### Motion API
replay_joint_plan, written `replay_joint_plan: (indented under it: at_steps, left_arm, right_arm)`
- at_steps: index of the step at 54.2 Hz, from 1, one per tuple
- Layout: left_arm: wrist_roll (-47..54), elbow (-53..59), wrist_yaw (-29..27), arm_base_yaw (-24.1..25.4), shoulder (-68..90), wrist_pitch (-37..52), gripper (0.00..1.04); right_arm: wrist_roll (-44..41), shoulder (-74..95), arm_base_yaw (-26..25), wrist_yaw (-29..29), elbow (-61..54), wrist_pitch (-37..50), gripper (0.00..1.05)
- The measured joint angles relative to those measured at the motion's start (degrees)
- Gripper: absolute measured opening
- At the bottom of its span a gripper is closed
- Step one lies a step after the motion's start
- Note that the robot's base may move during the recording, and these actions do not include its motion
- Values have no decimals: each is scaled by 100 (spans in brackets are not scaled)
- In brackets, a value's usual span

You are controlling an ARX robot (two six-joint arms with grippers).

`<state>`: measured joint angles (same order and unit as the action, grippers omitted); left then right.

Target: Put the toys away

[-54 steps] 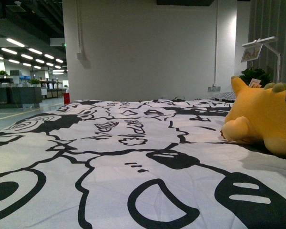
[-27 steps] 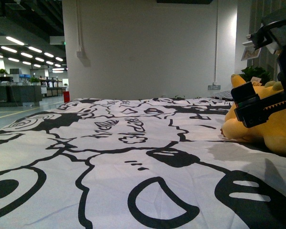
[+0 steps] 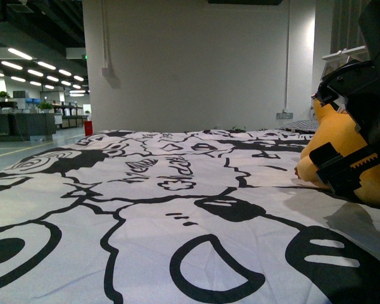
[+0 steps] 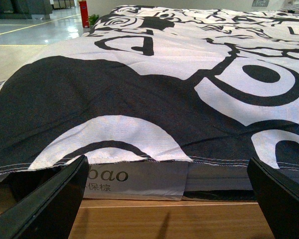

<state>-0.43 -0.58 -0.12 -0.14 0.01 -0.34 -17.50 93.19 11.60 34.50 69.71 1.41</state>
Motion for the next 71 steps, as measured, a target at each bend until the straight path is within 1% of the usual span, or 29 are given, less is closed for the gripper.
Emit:
replay_joint_plan:
  at_steps: [7, 10, 11, 16, 19, 21, 24, 29, 31, 32, 37, 40, 43, 47, 53, 66, 67, 71]
  left_arm:
    - [0, 0, 0, 0, 0, 0, 98]
    - [0, 0, 0, 0, 0, 0, 98]
    - [0, 0, 0, 0, 0, 0, 98]
    - [0, 0, 0, 0, 0, 0, 98]
    - [0, 0, 0, 0, 0, 0, 98]
    - [0, 0, 0, 0, 0, 0, 98]
    - [0, 0, 0, 0, 0, 0, 98]
    - [0, 0, 0, 0, 0, 0, 98]
    - [0, 0, 0, 0, 0, 0, 98]
    - [0, 0, 0, 0, 0, 0, 98]
    - [0, 0, 0, 0, 0, 0, 98]
    - [0, 0, 0, 0, 0, 0, 98]
    - [0, 0, 0, 0, 0, 0, 98]
    - [0, 0, 0, 0, 0, 0, 98]
    - [0, 0, 0, 0, 0, 0, 98]
    - [0, 0, 0, 0, 0, 0, 98]
    - [0, 0, 0, 0, 0, 0, 98]
    - [0, 0, 0, 0, 0, 0, 98]
  right_arm:
    - [116, 0, -11, -33, 0, -33, 98]
    - [162, 0, -13, -55, -2, -33, 93]
    - [170, 0, -13, -72, -2, -33, 90]
    - [210, 0, -15, -125, -4, -28, 80]
    - [240, 0, -22, -168, -7, -17, 71]
    - [256, 0, -22, -199, -11, -13, 68]
    - [278, 0, -24, -264, -15, -13, 60]
    - [302, 0, -28, -358, -17, -13, 50]
    - [319, -7, -35, -407, -26, -7, 43]
    - [323, -11, -37, -415, -28, -7, 41]
    - [420, -76, -72, -586, -94, -2, 24]
    - [463, -140, -81, -678, -138, 0, 17]
    - [490, -205, -94, -791, -201, 24, 12]
    - [566, -369, -114, -981, -345, 72, 8]
    - [697, -640, -181, -1314, -551, 188, 7]
    - [1370, -1878, -470, -2798, -1119, 315, 7]
    - [1475, -2103, -535, -3042, -1196, 313, 7]
    - [1849, -2796, -752, -3661, -1436, 280, 7]
